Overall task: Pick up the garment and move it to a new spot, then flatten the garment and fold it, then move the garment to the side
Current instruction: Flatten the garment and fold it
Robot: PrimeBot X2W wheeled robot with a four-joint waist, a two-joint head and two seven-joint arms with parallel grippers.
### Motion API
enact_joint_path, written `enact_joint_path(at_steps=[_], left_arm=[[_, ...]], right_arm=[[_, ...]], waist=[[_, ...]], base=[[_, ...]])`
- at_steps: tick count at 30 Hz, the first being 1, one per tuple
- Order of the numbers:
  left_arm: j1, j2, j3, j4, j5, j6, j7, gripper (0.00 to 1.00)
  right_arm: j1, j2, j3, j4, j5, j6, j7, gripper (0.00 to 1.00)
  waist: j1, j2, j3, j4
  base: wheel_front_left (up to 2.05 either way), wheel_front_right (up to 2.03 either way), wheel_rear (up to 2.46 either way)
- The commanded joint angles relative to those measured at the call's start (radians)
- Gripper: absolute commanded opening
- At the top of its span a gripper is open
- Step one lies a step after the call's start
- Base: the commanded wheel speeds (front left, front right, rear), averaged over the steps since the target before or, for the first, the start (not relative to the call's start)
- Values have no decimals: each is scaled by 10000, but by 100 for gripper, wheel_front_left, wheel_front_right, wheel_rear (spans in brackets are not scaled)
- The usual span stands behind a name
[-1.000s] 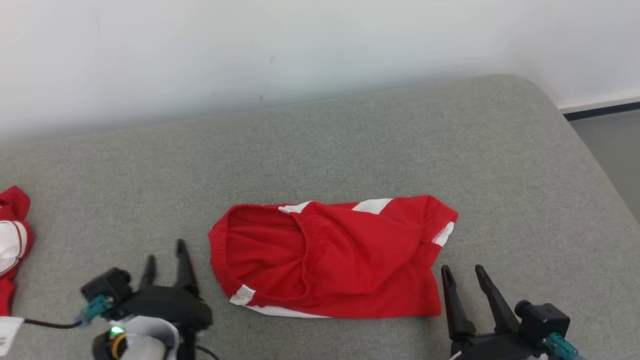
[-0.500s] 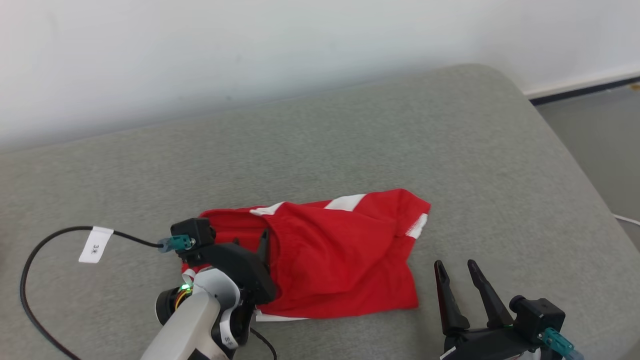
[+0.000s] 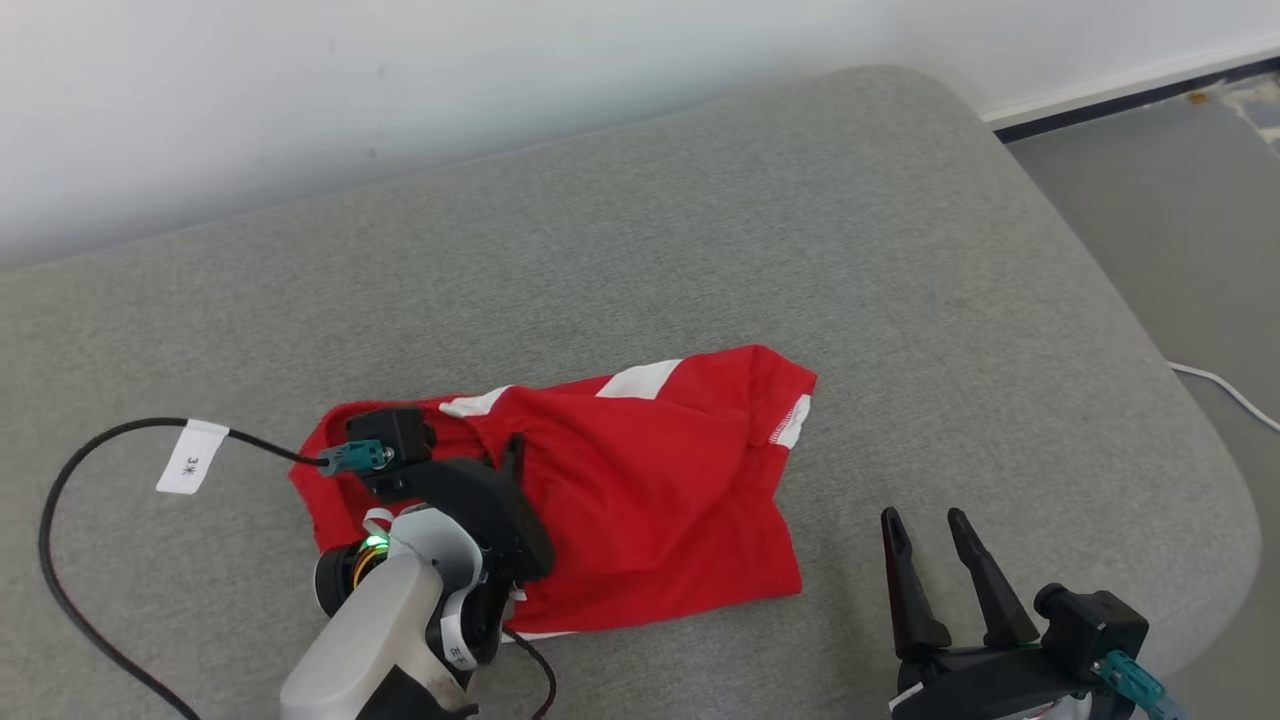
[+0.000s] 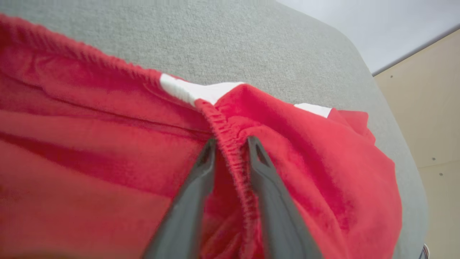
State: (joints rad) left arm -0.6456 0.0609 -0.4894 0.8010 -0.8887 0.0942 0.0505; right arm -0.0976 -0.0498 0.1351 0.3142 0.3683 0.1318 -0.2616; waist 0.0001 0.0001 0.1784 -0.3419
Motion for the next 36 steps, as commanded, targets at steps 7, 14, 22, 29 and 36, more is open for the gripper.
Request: enact_joint_path(at_steps=[7,14,22,29,36], left_arm=[[591,132,226,-809,-250,-400,-654,0],[2522,596,283,-3584,-1069,-545,249,0],[4699,1450,315,-6522,-1277,534,892,0],[6017,1854,166,-7904,-1196,1239,1176,0],[6223,2561,-120,-7611,-124,1969,1086,0]], right_arm=[[193,-6,-208,62,-223,-22,-41,100],[251,-9,-308,56,-374,-22,-41,100],[283,-9,-401,176,-441,-22,-41,100],[219,-7,-395,236,-526,-22,-41,100],[272,-6,-653,461,-735,-22,-40,100]], waist=[[-1,-1,-196,960],[-1,-1,-399,2025],[-1,-1,-440,2534],[-1,-1,-355,2722],[-1,-1,-367,2663]], base=[[0,0,0],[0,0,0],[0,0,0],[0,0,0],[0,0,0]])
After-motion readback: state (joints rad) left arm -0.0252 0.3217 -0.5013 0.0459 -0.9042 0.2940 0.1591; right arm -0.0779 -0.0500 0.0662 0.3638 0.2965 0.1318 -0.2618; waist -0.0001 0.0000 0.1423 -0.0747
